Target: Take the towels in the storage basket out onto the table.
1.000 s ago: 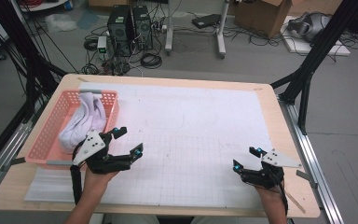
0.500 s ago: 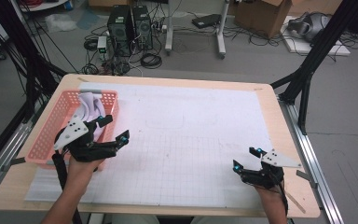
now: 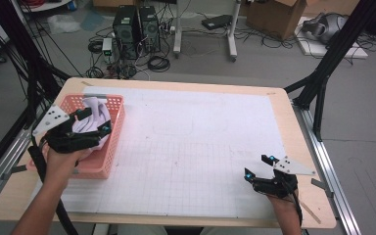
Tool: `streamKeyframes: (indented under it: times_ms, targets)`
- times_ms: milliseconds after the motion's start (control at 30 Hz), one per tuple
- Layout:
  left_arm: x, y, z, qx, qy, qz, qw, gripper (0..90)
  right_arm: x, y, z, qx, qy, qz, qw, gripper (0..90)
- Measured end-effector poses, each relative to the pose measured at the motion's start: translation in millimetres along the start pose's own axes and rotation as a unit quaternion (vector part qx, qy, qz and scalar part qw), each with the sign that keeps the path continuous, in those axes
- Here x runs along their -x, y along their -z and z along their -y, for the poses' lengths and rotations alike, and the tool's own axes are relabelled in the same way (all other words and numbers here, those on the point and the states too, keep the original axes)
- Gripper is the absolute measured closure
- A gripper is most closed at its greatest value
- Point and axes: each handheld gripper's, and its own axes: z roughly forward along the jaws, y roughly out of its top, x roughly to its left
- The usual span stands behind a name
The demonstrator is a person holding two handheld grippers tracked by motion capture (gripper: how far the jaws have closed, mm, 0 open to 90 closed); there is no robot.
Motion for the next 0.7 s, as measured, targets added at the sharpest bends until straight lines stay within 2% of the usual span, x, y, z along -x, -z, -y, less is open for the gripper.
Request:
streamKeyframes:
  times_ms: [133,267,333,367,400,533,633,667,700]
  targets:
    - [-22.6,-0.5,2.7,-0.031,0.005,-0.032,0.9990,16.6,0.4,-0.6,0.2,-0.001,0.000,-0.002,1.0000,17.2]
    - [-41.2,-6.2,9.6,-0.076,0.018,-0.055,0.9954,16.8,-0.4,-1.7,0.0,-0.003,0.000,-0.004,1.0000,17.2]
    - [-48.8,-10.9,14.8,-0.104,0.027,-0.062,0.9923,16.9,-0.4,-2.0,0.0,-0.004,0.002,-0.004,1.0000,17.2]
    - [-55.3,-14.8,19.7,-0.129,0.034,-0.068,0.9888,16.9,-0.5,-2.0,0.0,-0.004,0.002,-0.005,1.0000,17.2]
    - [-55.3,-14.8,19.7,-0.129,0.034,-0.068,0.9888,16.9,-0.7,-2.0,0.2,-0.004,0.000,-0.005,1.0000,17.2]
    - [-63.8,-19.5,27.5,-0.162,0.046,-0.065,0.9836,16.9,-0.1,-2.0,0.6,-0.005,0.001,-0.006,1.0000,17.2]
    - [-68.9,-24.4,32.5,-0.192,0.052,-0.071,0.9775,17.2,-0.2,-2.2,0.5,-0.005,0.001,-0.006,1.0000,17.2]
    - [-71.8,-28.0,35.6,-0.214,0.052,-0.081,0.9721,17.3,-0.5,-2.5,0.4,-0.005,0.000,-0.006,1.0000,17.2]
    - [-71.8,-28.0,35.6,-0.214,0.052,-0.081,0.9721,17.3,-0.3,-2.7,0.3,-0.005,0.003,-0.005,1.0000,17.2]
